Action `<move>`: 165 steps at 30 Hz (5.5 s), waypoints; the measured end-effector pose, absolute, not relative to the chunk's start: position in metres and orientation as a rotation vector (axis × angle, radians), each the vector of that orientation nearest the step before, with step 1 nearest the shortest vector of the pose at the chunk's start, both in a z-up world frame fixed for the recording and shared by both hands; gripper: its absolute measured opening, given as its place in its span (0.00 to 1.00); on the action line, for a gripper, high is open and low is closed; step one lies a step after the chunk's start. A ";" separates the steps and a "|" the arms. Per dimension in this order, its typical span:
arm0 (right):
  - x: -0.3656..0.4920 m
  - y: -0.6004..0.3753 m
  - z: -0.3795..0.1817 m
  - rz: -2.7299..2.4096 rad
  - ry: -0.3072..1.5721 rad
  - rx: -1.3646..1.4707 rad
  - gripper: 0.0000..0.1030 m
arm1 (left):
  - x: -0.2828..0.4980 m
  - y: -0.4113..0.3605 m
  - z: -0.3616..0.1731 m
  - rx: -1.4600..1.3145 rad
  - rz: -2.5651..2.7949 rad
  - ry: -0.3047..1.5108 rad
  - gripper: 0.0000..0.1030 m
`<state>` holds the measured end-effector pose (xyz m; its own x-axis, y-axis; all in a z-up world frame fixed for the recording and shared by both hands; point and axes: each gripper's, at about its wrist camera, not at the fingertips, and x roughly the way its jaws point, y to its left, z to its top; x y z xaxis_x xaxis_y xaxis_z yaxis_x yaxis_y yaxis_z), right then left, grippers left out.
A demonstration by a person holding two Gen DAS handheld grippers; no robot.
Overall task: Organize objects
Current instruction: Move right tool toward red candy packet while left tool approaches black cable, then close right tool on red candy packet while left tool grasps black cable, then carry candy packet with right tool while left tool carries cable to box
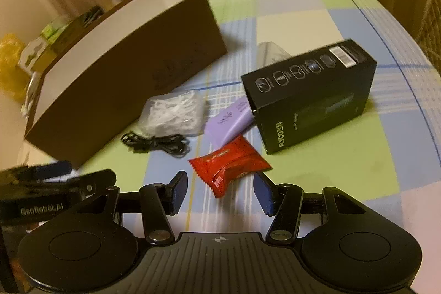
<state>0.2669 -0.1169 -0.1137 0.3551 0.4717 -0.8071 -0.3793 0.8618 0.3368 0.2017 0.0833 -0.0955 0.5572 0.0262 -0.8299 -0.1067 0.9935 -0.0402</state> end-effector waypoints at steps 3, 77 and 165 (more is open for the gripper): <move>0.276 -0.118 -0.117 0.478 1.091 0.170 0.50 | 0.208 0.086 -0.100 -0.091 0.076 0.982 0.90; 0.283 -0.183 -0.129 0.358 1.071 -0.086 0.24 | 0.227 0.074 -0.152 0.014 0.031 0.982 0.93; 0.444 0.102 -0.071 0.849 0.914 -0.150 0.23 | 0.390 0.235 -0.056 -0.046 0.247 0.853 0.93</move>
<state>0.4442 0.1021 -0.0715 0.3190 0.5823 -0.7478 -0.7024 0.6750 0.2260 0.3902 0.2353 -0.0561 0.6309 0.1973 -0.7504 -0.2344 0.9704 0.0581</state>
